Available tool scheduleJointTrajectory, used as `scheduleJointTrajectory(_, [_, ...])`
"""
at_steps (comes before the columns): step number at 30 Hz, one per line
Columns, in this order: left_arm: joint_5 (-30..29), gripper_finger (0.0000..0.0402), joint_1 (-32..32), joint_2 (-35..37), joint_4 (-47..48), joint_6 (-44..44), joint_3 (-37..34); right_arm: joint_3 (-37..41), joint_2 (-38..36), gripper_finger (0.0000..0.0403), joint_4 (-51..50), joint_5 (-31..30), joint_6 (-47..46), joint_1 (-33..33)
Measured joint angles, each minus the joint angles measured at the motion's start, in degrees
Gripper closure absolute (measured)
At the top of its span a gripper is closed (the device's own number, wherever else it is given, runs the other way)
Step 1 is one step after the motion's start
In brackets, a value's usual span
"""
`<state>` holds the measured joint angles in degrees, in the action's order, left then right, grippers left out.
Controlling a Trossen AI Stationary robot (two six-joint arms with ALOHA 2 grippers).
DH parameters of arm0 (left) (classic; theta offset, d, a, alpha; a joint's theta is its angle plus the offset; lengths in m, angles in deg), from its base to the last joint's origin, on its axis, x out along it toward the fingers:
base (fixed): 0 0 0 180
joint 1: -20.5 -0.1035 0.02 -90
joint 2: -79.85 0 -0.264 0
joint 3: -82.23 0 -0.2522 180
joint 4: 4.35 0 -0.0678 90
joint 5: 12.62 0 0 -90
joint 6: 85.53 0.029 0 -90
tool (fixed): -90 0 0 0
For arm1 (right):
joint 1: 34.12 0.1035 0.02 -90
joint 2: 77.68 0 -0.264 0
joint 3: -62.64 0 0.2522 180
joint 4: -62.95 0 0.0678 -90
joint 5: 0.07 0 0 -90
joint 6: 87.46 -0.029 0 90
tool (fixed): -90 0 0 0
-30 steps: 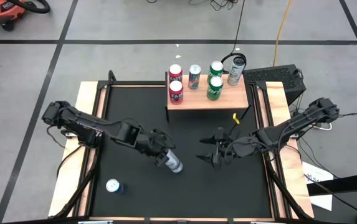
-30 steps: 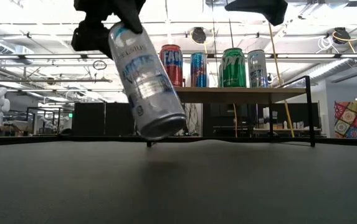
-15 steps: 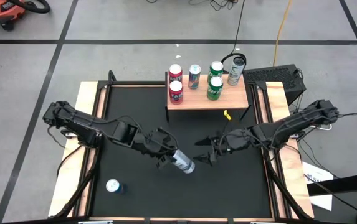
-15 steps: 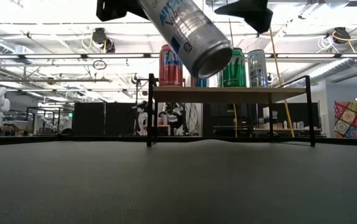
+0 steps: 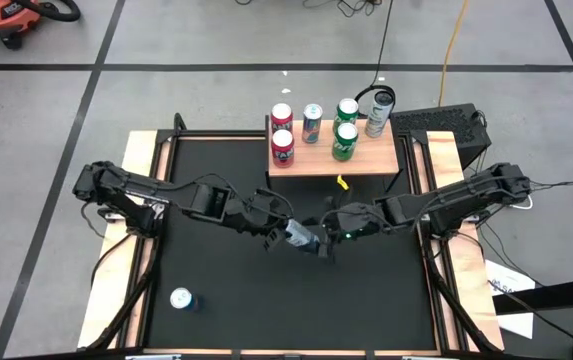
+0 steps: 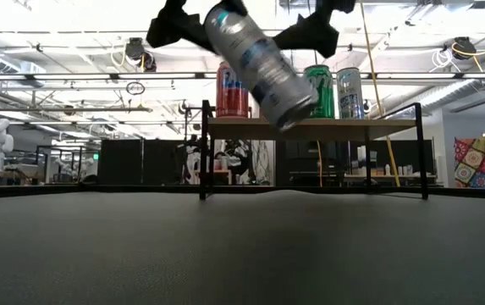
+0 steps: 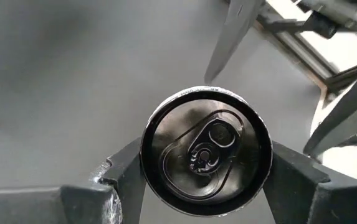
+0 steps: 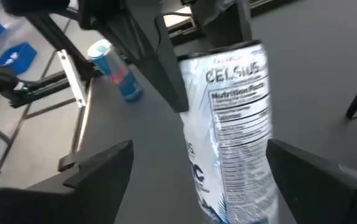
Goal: Place canned beverage on shelf
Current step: Put the white blue soda can on the shelf aligned with the other white blue soda can
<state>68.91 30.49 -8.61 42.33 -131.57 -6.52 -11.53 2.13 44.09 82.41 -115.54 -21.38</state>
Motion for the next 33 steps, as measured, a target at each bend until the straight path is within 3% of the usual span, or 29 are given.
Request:
scheduleJointTrajectory(20, [-2.56, 0.0155, -1.64, -0.29, -1.62, -1.68, -0.01, -0.98, 4.66, 0.0051, 0.48, -0.14, 5.56, -5.39])
scheduleJointTrajectory(23, [-2.77, 0.0155, -1.78, -0.29, -1.46, -1.70, -0.01, -0.98, 4.31, 0.0075, 0.46, -0.97, 3.61, -5.61])
scheduleJointTrajectory(30, [-2.70, 0.0142, -3.05, -0.29, -2.22, -1.34, -0.01, -0.94, 4.18, 0.0173, 0.74, -0.13, 3.52, -6.66])
scheduleJointTrajectory(33, [-1.94, 0.0131, -3.92, -0.06, -2.66, 0.00, -0.01, -0.85, 3.56, 0.0179, 0.93, 0.19, 3.28, -6.87])
